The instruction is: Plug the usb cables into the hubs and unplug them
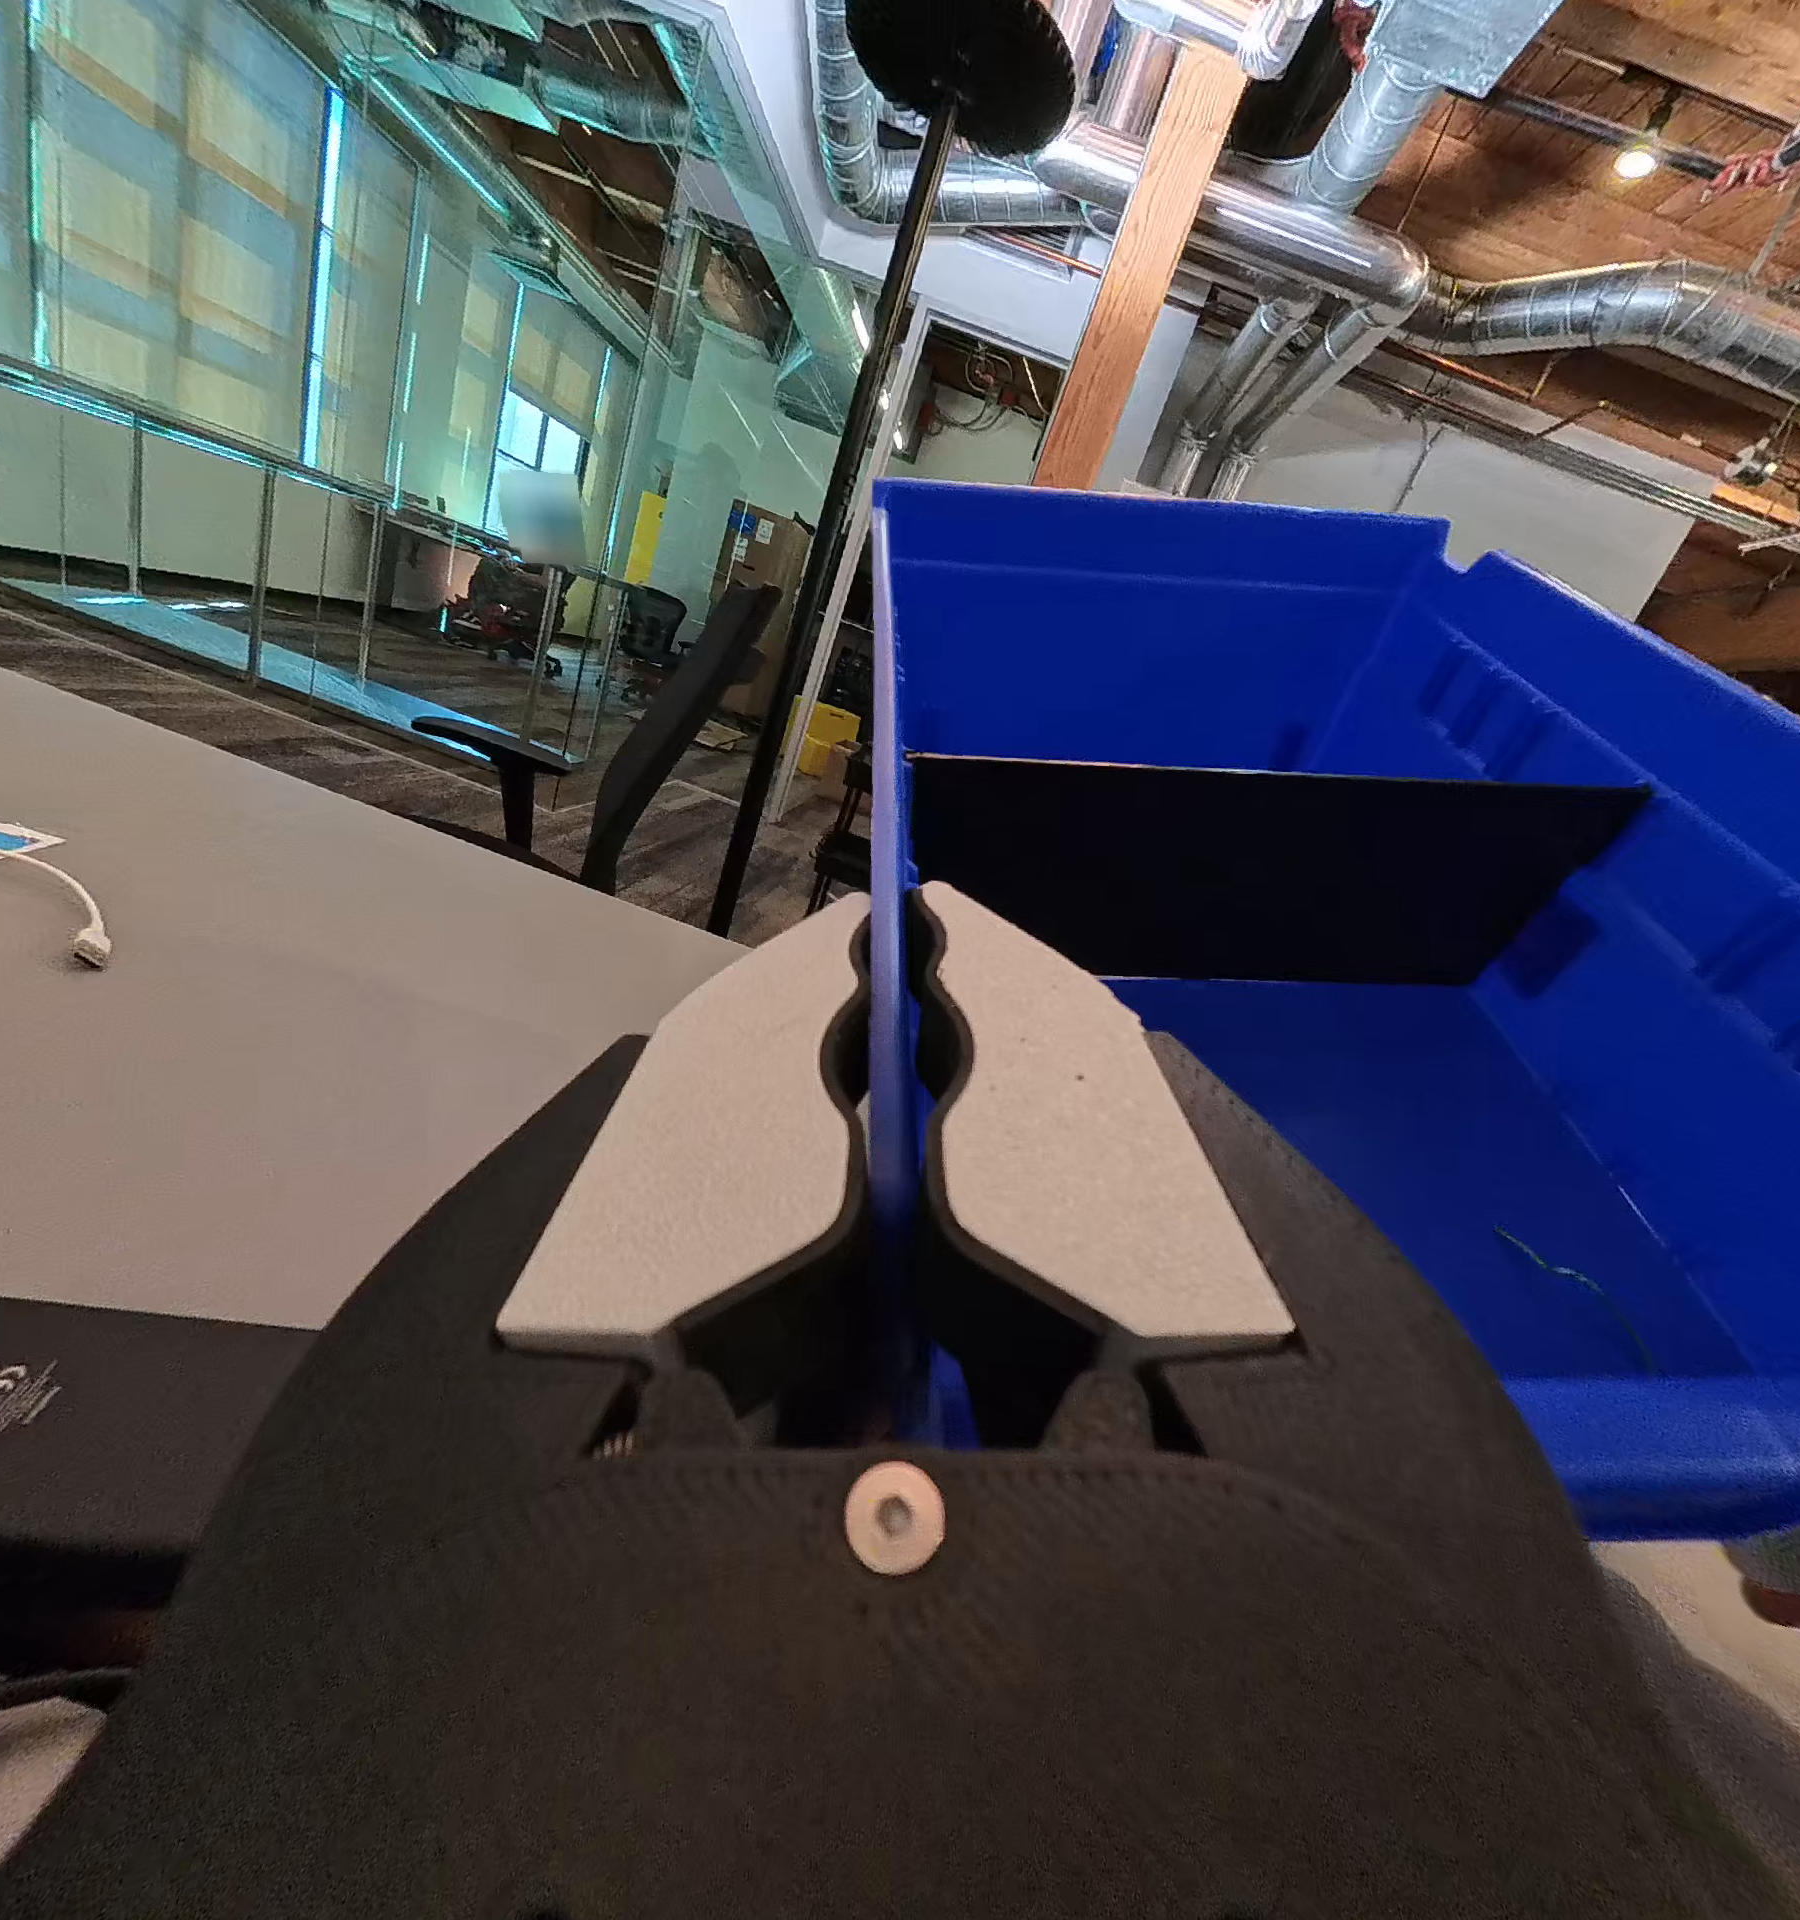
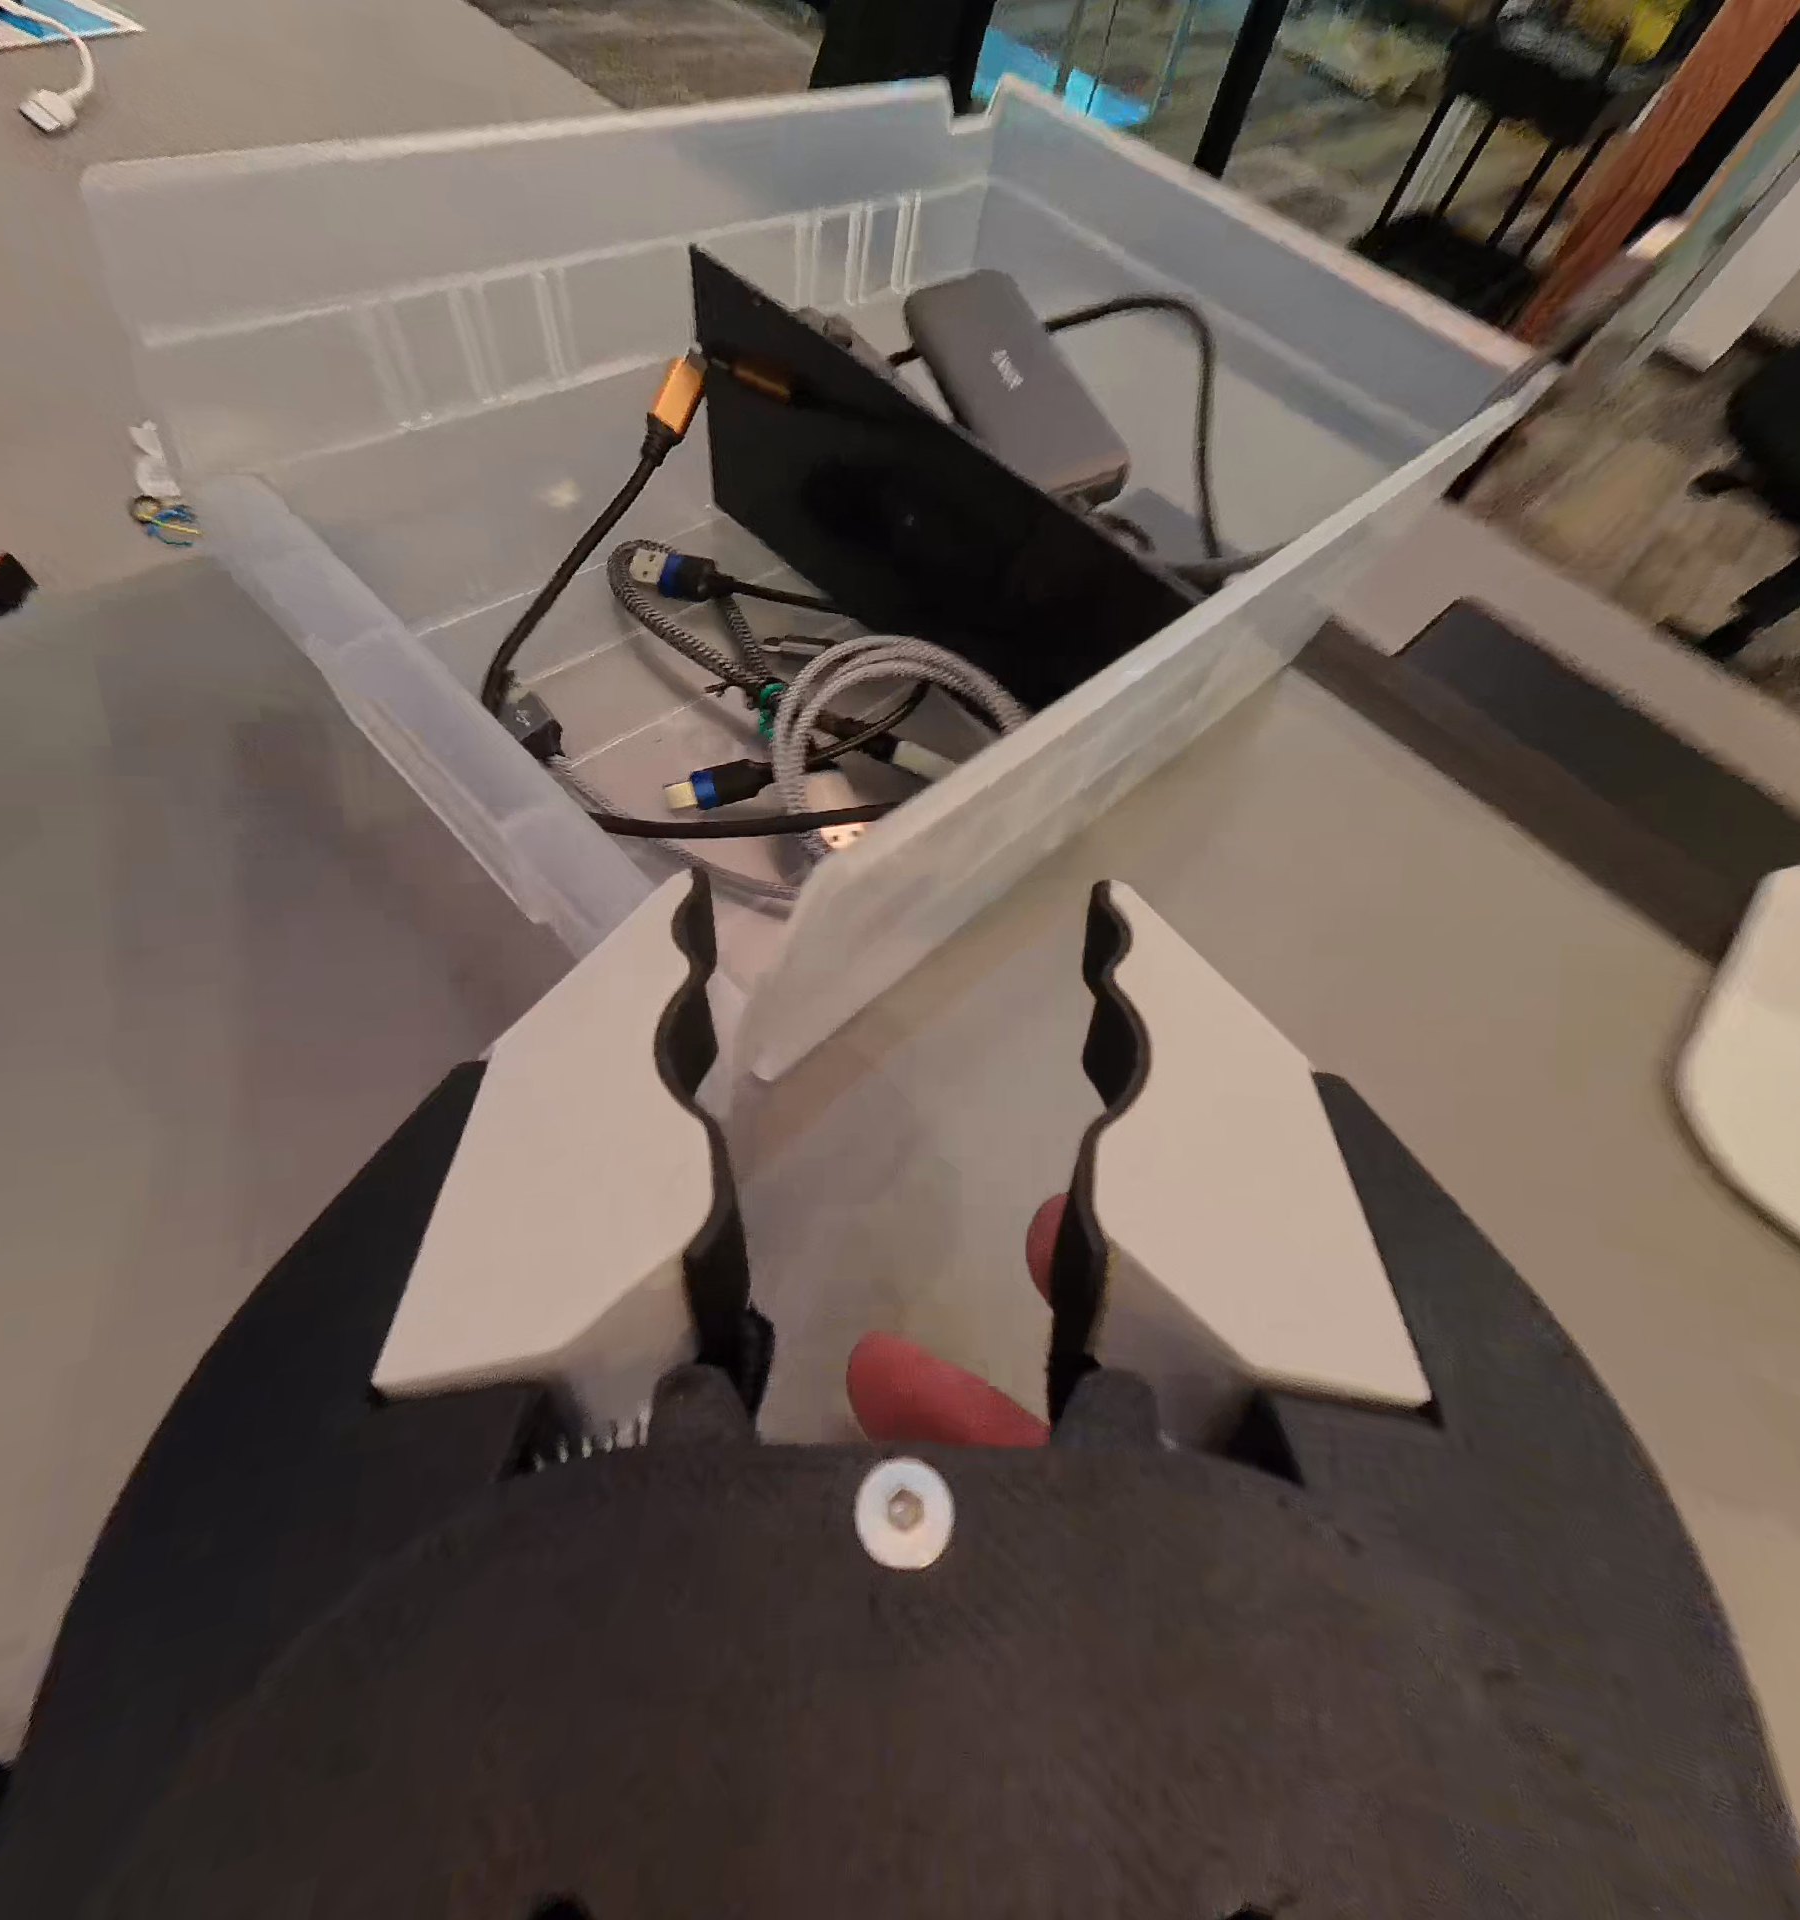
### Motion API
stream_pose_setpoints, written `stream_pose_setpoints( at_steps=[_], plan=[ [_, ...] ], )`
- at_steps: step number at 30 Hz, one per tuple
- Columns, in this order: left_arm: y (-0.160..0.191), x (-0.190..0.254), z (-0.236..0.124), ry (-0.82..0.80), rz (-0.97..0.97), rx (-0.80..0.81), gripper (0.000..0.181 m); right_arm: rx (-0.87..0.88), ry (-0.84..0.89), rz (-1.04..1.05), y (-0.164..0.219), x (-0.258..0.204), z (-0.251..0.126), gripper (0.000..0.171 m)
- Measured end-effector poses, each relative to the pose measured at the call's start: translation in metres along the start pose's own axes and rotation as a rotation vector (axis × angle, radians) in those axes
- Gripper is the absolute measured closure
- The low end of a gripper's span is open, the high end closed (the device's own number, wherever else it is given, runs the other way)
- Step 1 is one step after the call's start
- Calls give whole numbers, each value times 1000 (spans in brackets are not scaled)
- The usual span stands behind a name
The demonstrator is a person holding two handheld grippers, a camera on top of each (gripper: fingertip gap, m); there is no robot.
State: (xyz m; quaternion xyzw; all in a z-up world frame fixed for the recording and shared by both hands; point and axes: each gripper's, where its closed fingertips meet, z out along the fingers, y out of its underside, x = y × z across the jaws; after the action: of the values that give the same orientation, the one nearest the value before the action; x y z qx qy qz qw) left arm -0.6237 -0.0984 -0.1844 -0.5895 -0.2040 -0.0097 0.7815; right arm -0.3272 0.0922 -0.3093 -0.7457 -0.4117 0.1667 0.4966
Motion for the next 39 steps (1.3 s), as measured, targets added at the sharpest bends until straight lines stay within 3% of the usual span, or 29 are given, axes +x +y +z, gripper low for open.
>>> stream_pose_setpoints(
  at_steps=[1,4,7,8,10,15,16,19,32,36,39],
  plan=[
    [-1,-1,0,-2,-2,3,180,23,23,-53,-4,5,-9,97],
    [-2,-3,0,-7,-9,10,180,114,42,-313,-24,1,-42,111],
    [-2,-3,-1,-6,-12,11,180,135,-15,-477,-39,-32,-61,131],
    [-3,-2,-1,-5,-11,10,180,86,-52,-530,-35,-45,-57,130],
    [-3,-1,-2,-3,-9,10,180,-10,-83,-625,-24,-60,-38,112],
    [-9,2,-6,1,0,20,180,-136,-108,-767,-4,-74,10,129],
    [-9,1,-6,2,-2,23,180,-154,-100,-784,-1,-72,18,139],
    [-10,0,-7,2,-14,32,180,-150,-95,-805,-1,-75,29,144],
    [-3,-5,-5,-5,-28,21,180,-158,-77,-789,-10,-50,56,144],
    [-2,3,-3,11,-17,18,180,-123,-59,-848,-18,-45,37,107],
    [-4,15,0,42,9,11,180,-71,-98,-779,-29,-41,-2,108]
  ],
)
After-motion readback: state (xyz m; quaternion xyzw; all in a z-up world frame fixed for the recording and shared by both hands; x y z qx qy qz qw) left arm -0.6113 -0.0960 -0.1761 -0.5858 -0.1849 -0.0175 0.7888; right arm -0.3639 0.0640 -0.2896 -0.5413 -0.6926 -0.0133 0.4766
